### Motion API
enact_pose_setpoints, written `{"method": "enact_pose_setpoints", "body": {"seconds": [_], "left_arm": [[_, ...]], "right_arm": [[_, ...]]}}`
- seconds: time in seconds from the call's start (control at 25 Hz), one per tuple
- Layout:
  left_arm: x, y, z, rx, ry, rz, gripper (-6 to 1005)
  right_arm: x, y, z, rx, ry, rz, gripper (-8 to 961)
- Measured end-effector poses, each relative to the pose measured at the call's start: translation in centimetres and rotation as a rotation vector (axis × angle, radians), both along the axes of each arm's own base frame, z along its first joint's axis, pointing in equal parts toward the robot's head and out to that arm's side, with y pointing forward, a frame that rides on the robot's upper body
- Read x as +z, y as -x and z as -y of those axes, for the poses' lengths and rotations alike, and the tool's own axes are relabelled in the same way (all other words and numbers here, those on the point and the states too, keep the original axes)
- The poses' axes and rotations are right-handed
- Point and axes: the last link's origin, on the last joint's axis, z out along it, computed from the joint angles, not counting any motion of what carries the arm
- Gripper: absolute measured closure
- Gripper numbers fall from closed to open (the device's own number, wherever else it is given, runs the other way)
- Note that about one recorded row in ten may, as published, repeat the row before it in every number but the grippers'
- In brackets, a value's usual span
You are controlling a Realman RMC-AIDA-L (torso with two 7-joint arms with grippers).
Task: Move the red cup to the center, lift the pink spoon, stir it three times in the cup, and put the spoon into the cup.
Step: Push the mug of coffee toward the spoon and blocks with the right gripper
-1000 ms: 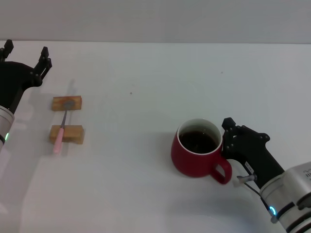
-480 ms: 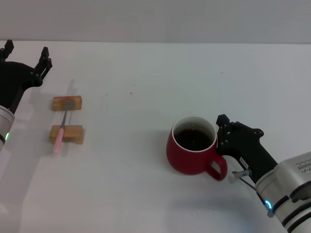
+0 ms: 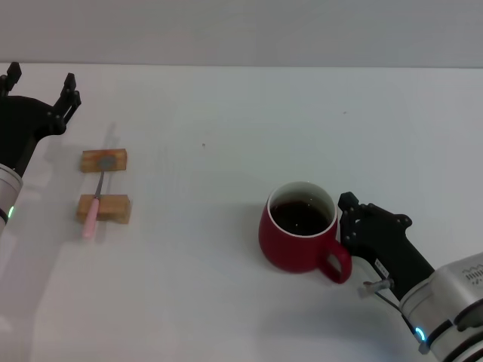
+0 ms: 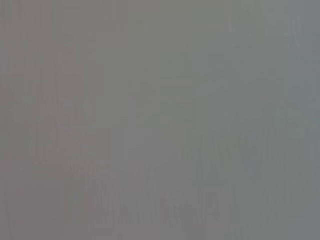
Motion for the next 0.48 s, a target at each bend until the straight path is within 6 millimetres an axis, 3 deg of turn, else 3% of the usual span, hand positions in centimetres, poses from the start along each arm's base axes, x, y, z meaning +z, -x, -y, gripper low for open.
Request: {"method": "enact_pose_setpoints", "body": {"seconds": [0.48], "left_arm": [[0.01,-0.05,0.05,-0.004,-0.003,0.0,166]], "right_arm": [[-0.07,0.47,-0.36,0.02,0.004,-0.001,955]]}}
